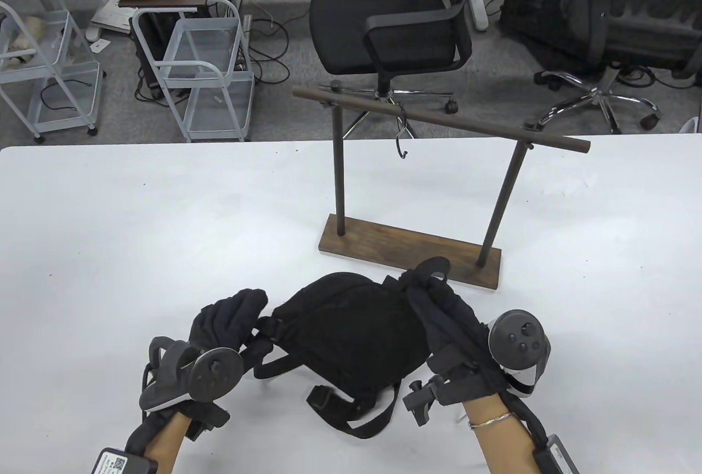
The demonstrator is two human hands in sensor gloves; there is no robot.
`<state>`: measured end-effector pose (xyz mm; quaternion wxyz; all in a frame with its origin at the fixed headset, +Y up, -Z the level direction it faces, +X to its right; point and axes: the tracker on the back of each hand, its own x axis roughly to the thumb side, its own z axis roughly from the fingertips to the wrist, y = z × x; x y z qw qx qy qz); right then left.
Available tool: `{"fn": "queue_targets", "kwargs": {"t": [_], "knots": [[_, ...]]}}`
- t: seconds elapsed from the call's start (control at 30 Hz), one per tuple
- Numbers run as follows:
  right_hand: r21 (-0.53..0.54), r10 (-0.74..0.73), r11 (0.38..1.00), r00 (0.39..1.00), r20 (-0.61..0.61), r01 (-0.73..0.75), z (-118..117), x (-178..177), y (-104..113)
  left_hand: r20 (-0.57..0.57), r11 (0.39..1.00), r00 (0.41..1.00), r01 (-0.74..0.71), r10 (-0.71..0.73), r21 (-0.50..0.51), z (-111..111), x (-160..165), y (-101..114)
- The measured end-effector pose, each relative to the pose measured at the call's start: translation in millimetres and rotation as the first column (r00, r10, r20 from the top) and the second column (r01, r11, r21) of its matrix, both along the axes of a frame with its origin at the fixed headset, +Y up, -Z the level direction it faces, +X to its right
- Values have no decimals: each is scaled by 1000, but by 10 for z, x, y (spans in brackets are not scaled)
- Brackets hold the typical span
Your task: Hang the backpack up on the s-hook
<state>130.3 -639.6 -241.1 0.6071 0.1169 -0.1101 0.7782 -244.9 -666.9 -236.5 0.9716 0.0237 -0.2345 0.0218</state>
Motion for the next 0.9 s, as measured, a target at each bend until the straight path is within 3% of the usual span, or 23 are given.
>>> {"fn": "queue_targets", "kwargs": {"t": [0.17,0.47,0.67,0.9], "knots": [[33,53,998,998,19,-53,-346,1,287,-111,999,994,8,-13,-47,-106,-298,-95],[-45,99,994,993,64,-96,-981,-187,544,-127,998,992,4,-12,-61,-141,-388,-109],[-129,95,988,991,94,-82,-1266,-192,496,-114,997,993,8,-16,-73,-156,-380,-117],[-248,102,965,992,75,-80,-1423,-188,232,-148,996,989,2,-15,-88,-185,-462,-135]]}}
